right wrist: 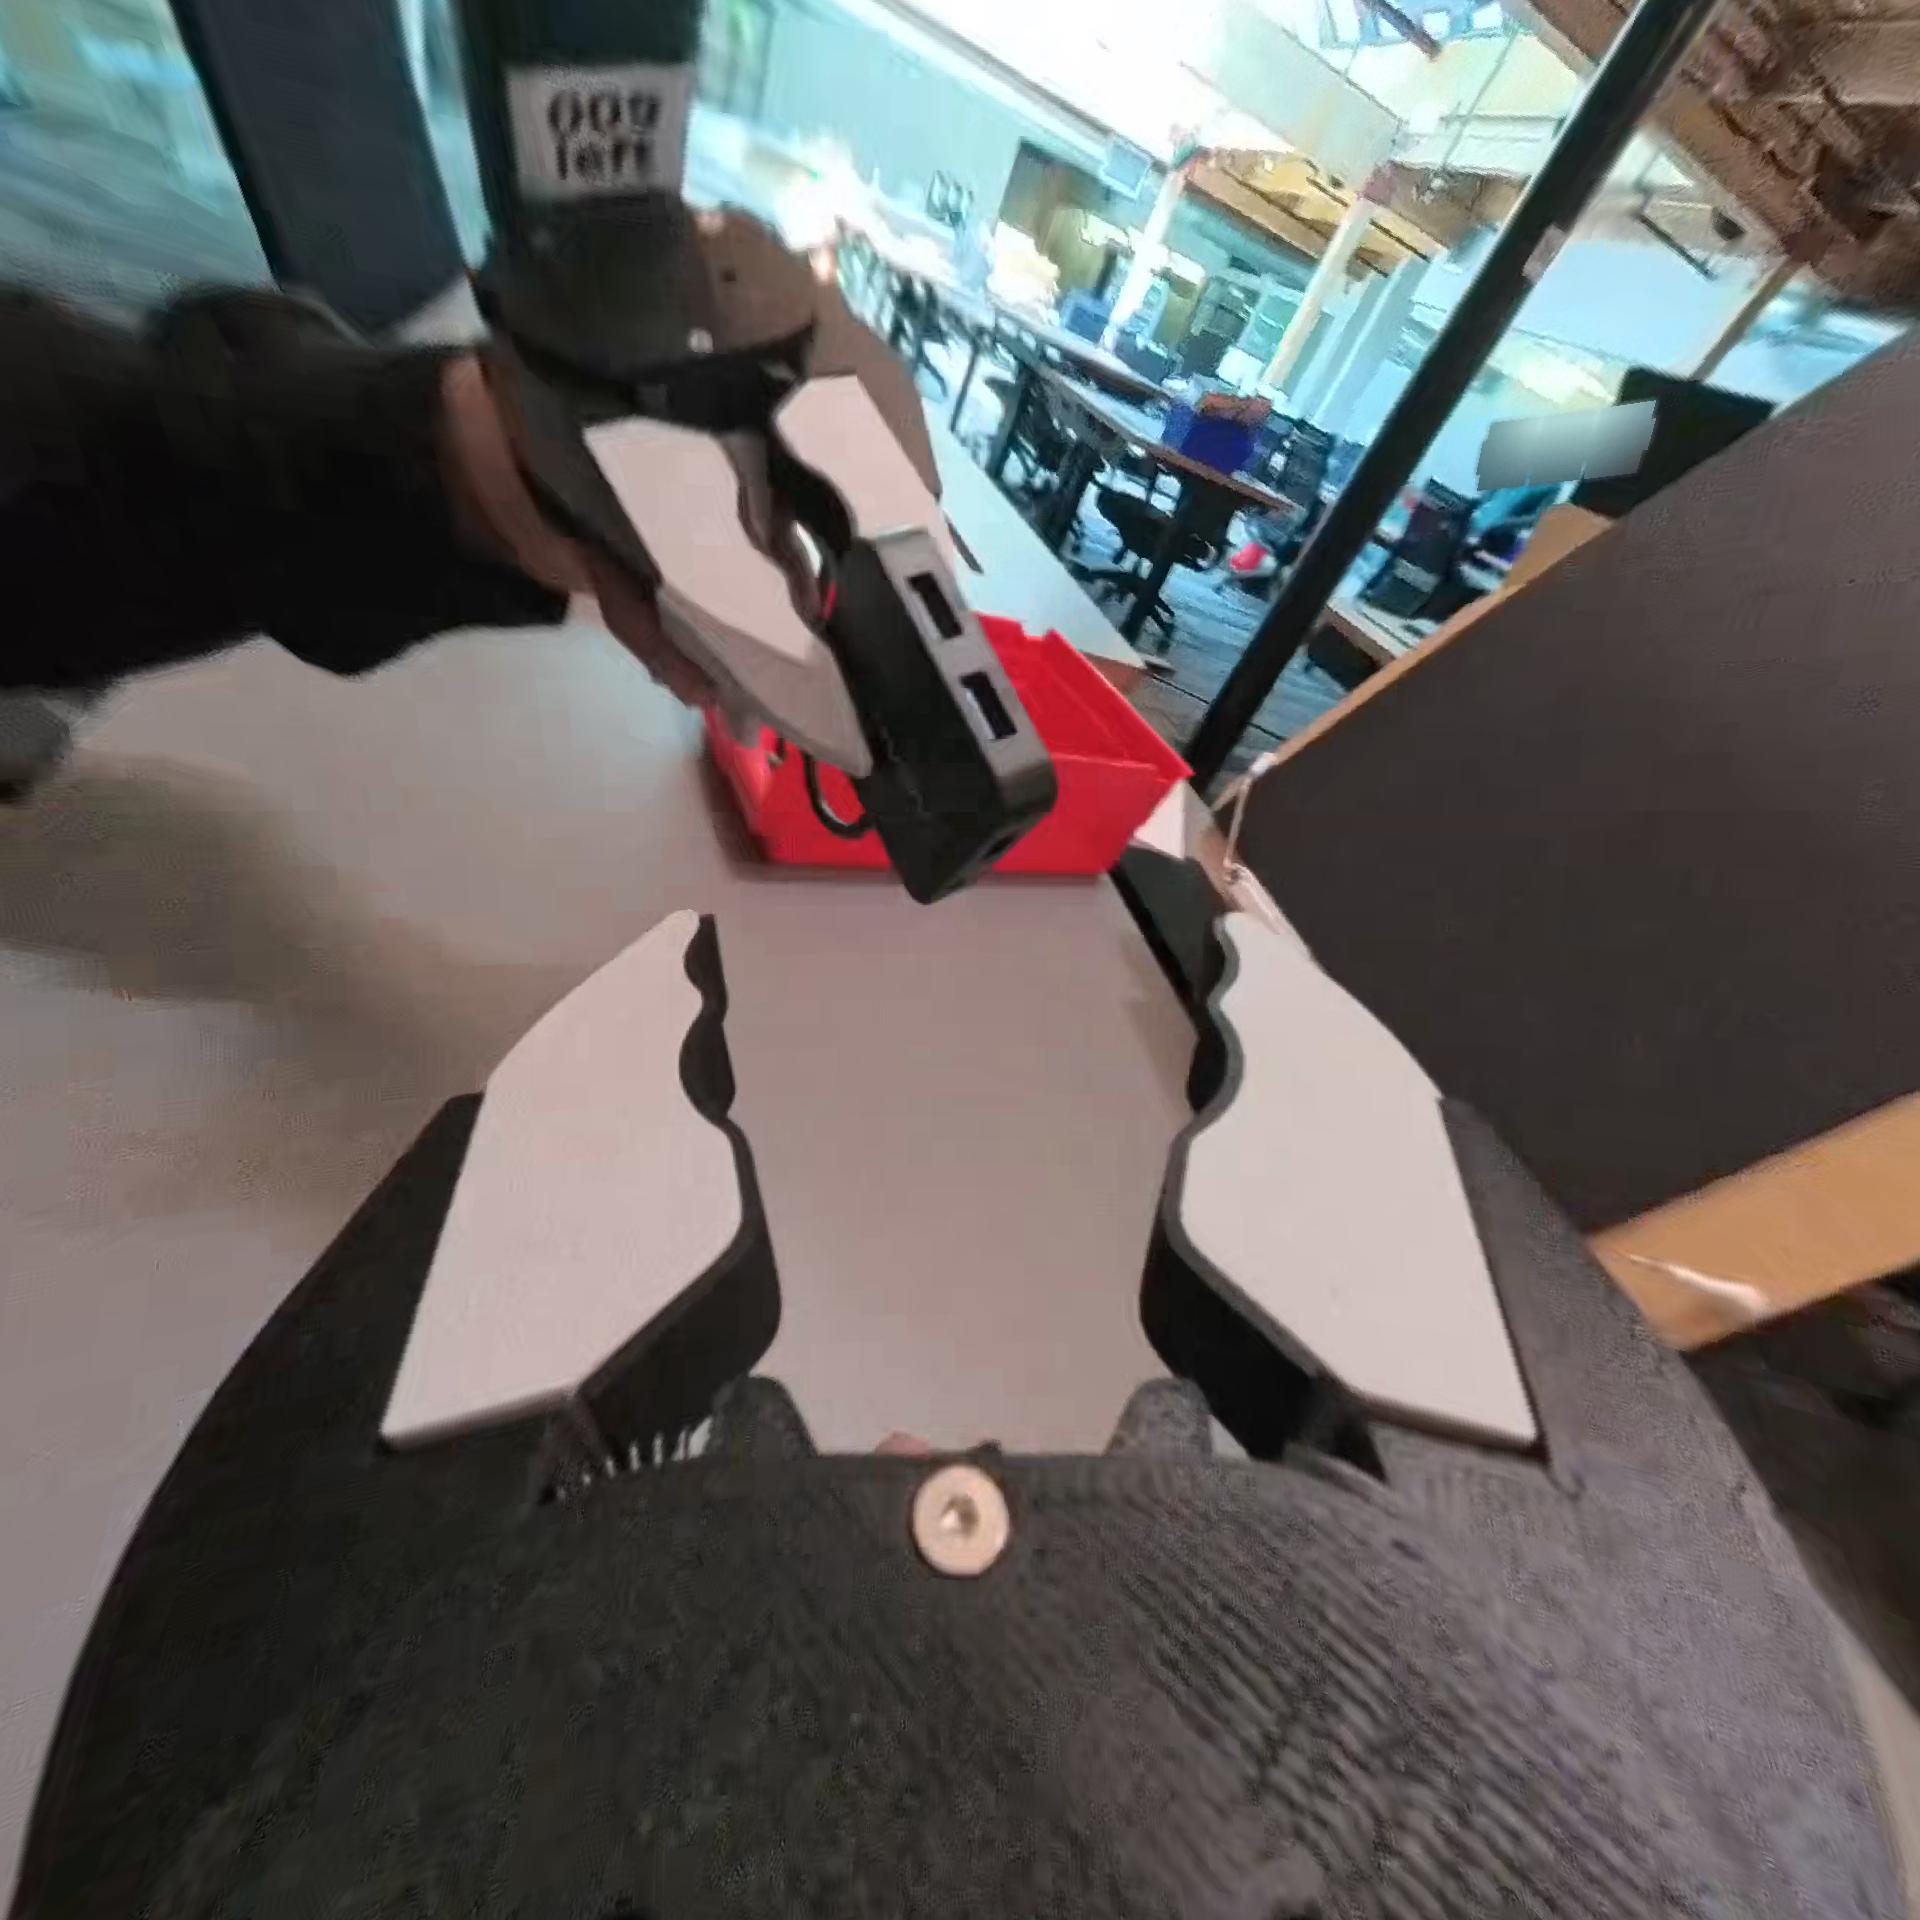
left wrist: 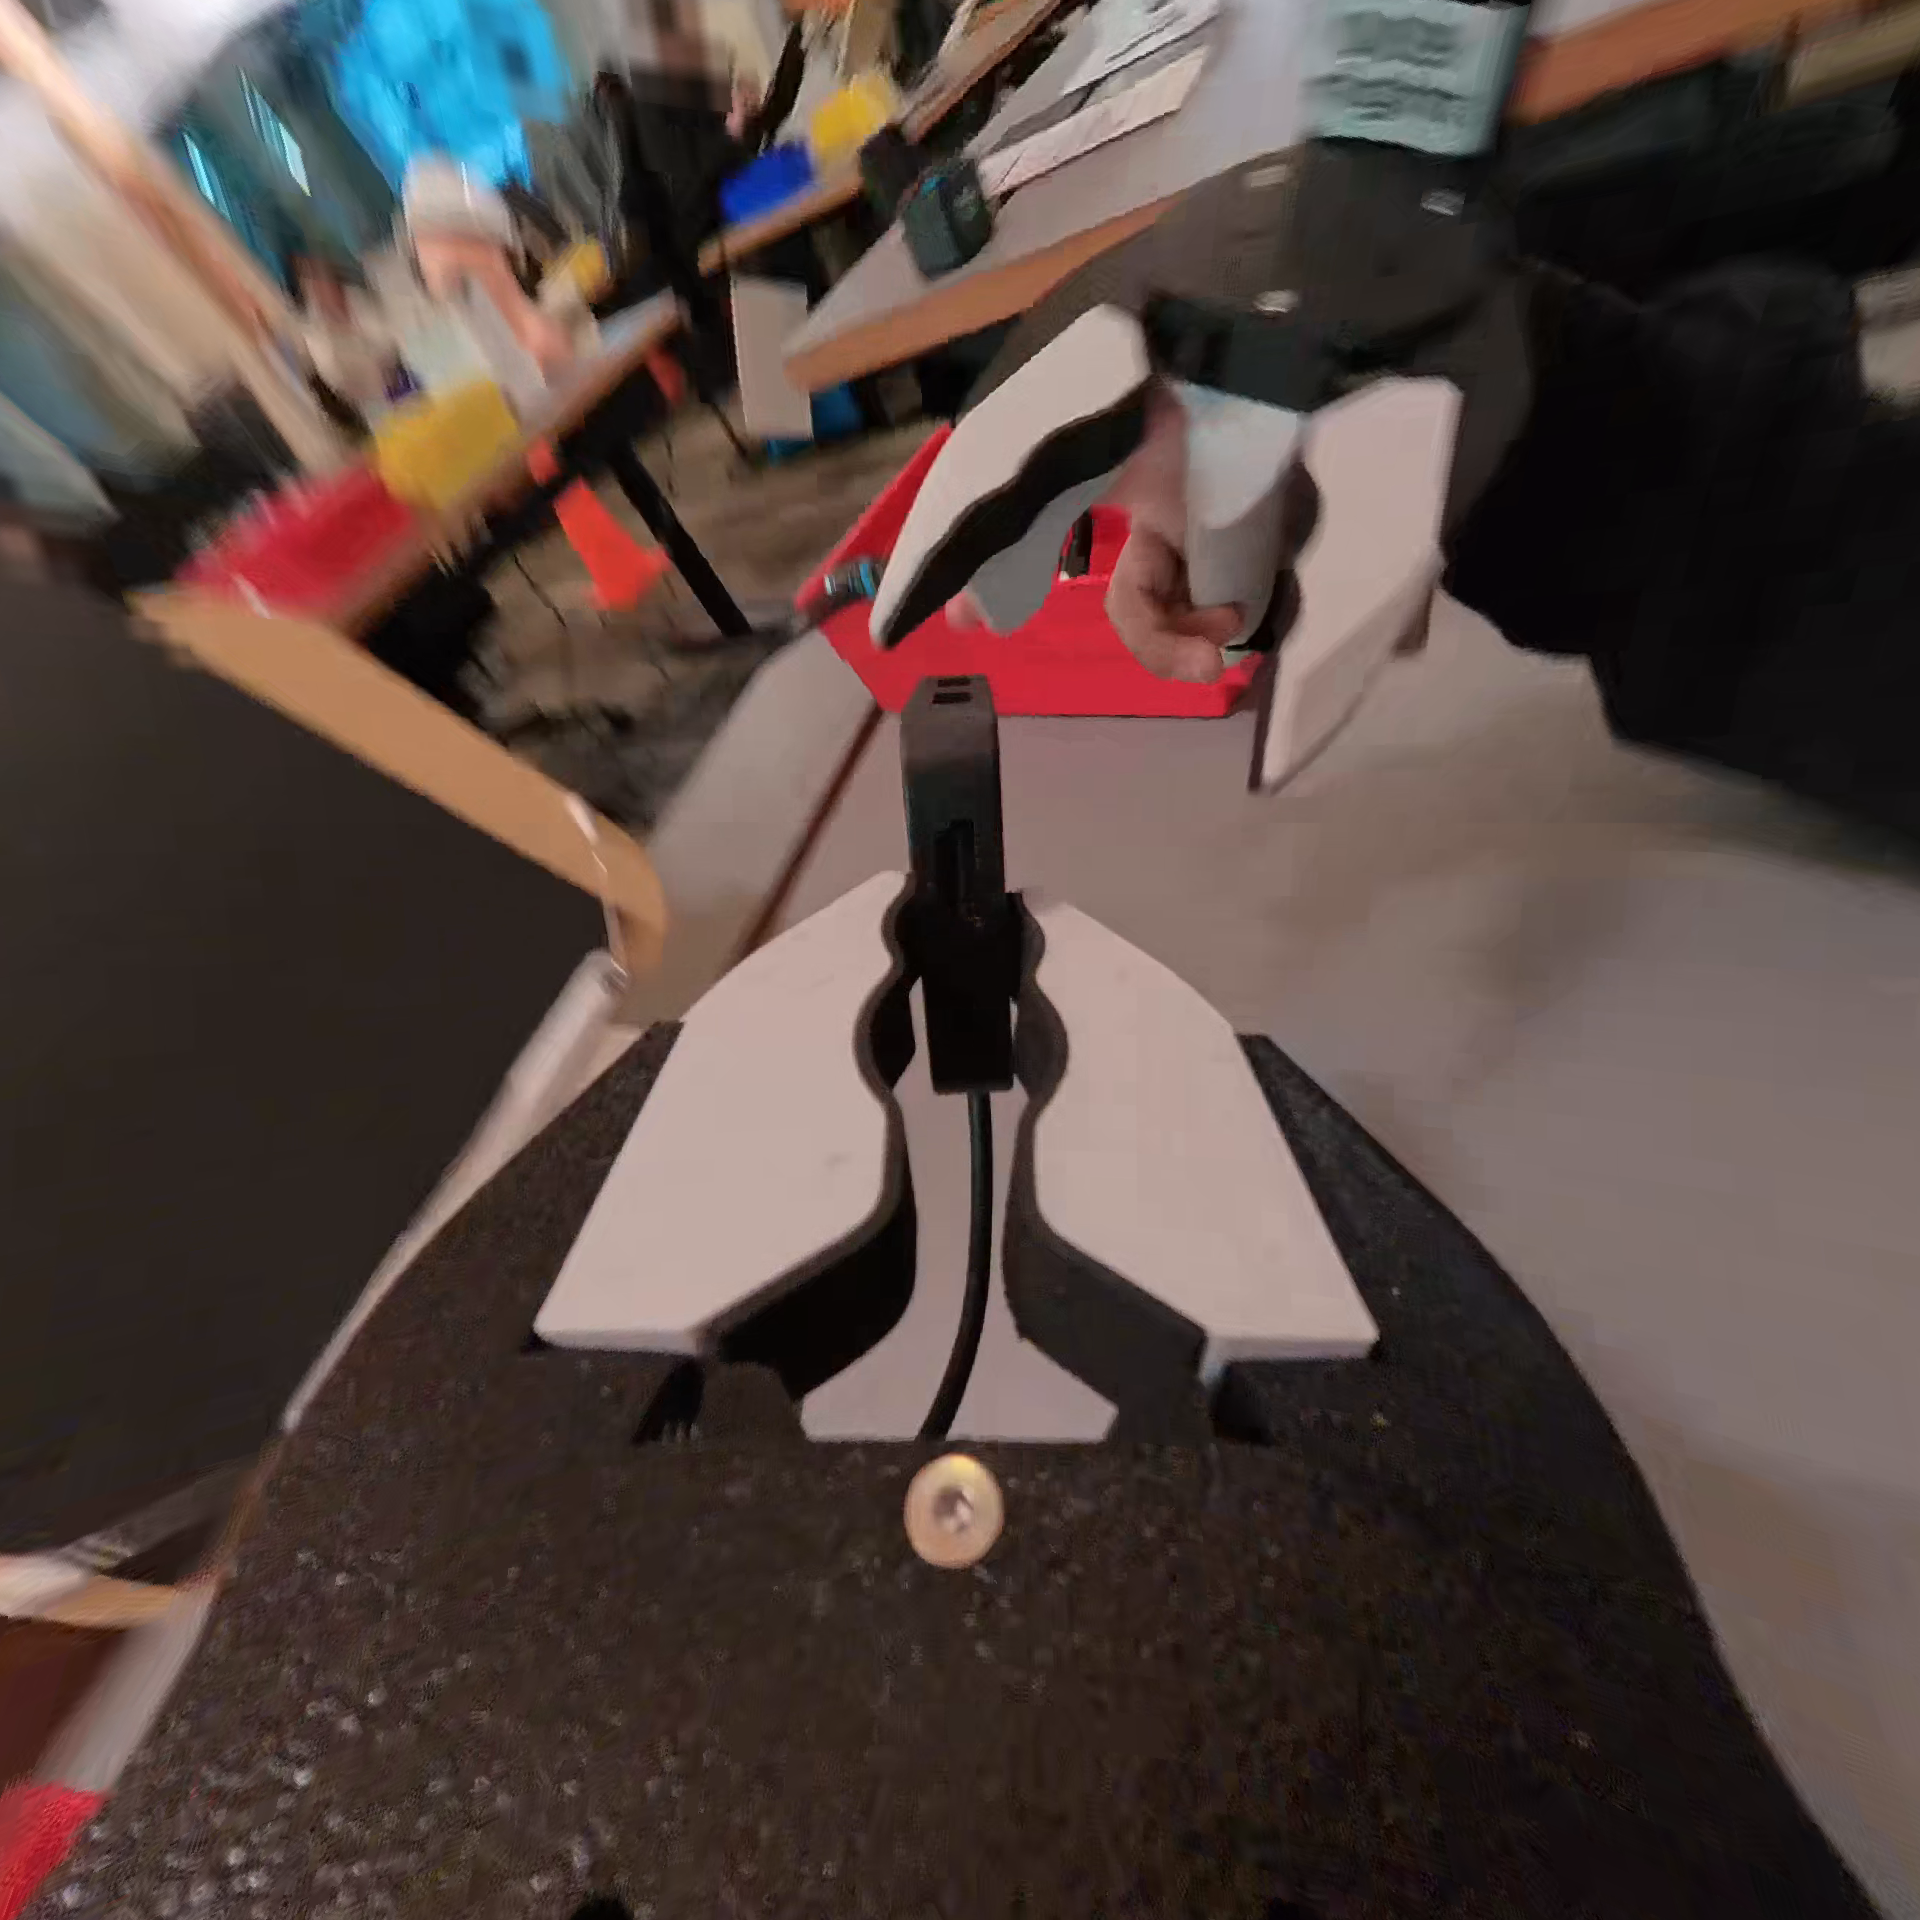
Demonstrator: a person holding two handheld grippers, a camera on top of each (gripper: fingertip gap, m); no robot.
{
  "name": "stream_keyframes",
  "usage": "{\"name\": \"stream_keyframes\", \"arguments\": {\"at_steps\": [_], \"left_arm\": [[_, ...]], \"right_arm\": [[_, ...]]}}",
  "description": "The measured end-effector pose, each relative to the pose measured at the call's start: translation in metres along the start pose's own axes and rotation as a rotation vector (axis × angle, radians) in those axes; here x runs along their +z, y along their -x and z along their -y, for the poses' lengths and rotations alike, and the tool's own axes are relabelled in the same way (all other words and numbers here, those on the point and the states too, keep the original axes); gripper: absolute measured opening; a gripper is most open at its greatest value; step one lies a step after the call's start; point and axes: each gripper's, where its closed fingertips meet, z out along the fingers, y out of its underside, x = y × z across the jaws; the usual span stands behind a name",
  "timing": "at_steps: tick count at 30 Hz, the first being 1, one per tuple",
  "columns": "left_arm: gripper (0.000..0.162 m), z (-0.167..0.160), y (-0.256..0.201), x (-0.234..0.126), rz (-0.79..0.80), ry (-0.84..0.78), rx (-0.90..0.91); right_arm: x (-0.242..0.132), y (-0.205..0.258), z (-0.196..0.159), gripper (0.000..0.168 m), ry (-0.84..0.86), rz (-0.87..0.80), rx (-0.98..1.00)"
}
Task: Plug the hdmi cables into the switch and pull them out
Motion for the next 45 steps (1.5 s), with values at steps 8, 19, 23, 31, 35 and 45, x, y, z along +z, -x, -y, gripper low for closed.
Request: {"name": "stream_keyframes", "arguments": {"at_steps": [8, 19, 23, 31, 35, 45], "left_arm": [[0.014, 0.014, -0.019, -0.001, -0.063, -0.031, 0.341], [0.014, 0.042, -0.029, -0.001, -0.135, -0.347, -0.109], [0.014, 0.045, -0.028, -0.001, -0.172, -0.41, -0.255], [0.02, 0.039, -0.029, 0.0, -0.209, -0.362, -0.32], [0.026, 0.031, -0.03, 0.003, -0.185, -0.3, -0.258], [0.015, 0.017, -0.026, 0.002, -0.072, -0.097, 0.088]], "right_arm": [[0.006, 0.012, 0.03, 0.063, -0.201, 0.072, 0.068], [0.006, 0.013, 0.036, 0.032, -0.265, 0.095, 0.016], [0.005, 0.016, 0.04, 0.025, -0.271, 0.124, 0.008], [0.001, 0.02, 0.04, 0.015, -0.232, 0.2, 0.051], [0.001, 0.017, 0.043, 0.015, -0.252, 0.199, 0.069], [-0.001, 0.016, 0.038, 0.023, -0.258, 0.19, 0.099]]}}
